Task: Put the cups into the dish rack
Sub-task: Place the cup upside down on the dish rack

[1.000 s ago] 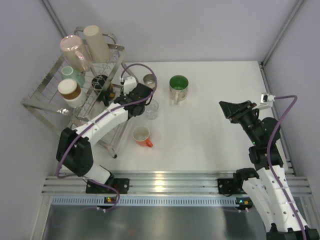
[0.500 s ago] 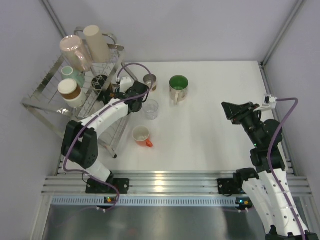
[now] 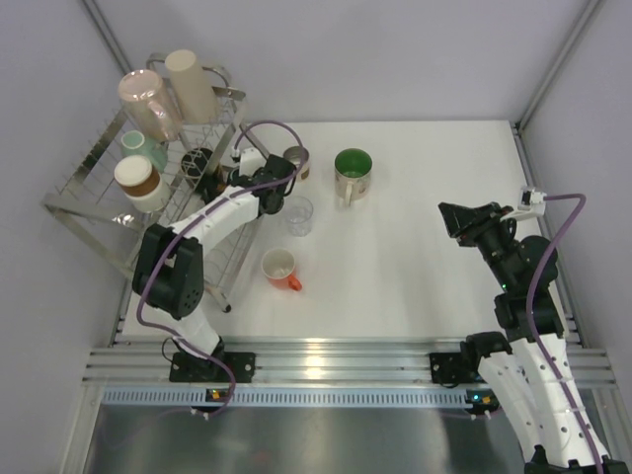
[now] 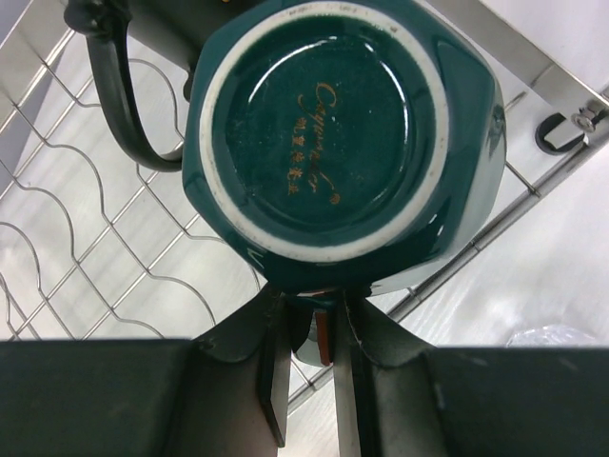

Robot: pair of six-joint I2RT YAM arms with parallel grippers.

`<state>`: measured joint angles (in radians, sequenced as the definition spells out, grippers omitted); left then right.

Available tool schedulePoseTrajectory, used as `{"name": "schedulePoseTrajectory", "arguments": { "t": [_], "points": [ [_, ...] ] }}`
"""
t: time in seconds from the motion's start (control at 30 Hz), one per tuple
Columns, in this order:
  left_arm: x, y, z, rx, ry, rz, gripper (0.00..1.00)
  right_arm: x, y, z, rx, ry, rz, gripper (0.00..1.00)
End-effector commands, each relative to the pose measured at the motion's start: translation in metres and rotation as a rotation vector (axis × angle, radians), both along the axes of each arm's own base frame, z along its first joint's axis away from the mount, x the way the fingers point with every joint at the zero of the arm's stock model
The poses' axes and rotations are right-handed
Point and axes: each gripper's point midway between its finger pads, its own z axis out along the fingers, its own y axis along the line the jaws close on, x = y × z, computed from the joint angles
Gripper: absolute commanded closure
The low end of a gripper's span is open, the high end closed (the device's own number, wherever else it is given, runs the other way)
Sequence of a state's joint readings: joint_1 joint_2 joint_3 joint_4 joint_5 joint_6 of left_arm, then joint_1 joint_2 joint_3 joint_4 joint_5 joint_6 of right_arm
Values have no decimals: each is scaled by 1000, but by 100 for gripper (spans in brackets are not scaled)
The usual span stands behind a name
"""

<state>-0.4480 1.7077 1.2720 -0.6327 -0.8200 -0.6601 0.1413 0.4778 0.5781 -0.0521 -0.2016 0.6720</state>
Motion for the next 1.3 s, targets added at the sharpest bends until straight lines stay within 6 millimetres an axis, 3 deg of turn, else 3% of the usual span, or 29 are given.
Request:
{"name": "schedulePoseTrajectory", "arguments": {
  "t": [0.0,0.2,0.63,0.8,1.07,1.27],
  "points": [
    [28,7,40,19,-168,72,100,-4,-2,24,-20,-72,-11,65],
    [34,19,36,28,-166,108,100,-5,-5,26,-44,-77,-22,65],
    [49,9,22,1,-132,75,88,-5,-7,26,-58,-79,-34,65],
    [48,11,18,16,-122,80,68,-6,-8,25,-63,-79,-36,65],
    [51,11,22,24,-124,77,52,-7,-9,27,-65,-82,-44,65],
    [47,11,25,11,-127,72,50,-7,-9,27,-65,-79,-45,65]
  ]
}}
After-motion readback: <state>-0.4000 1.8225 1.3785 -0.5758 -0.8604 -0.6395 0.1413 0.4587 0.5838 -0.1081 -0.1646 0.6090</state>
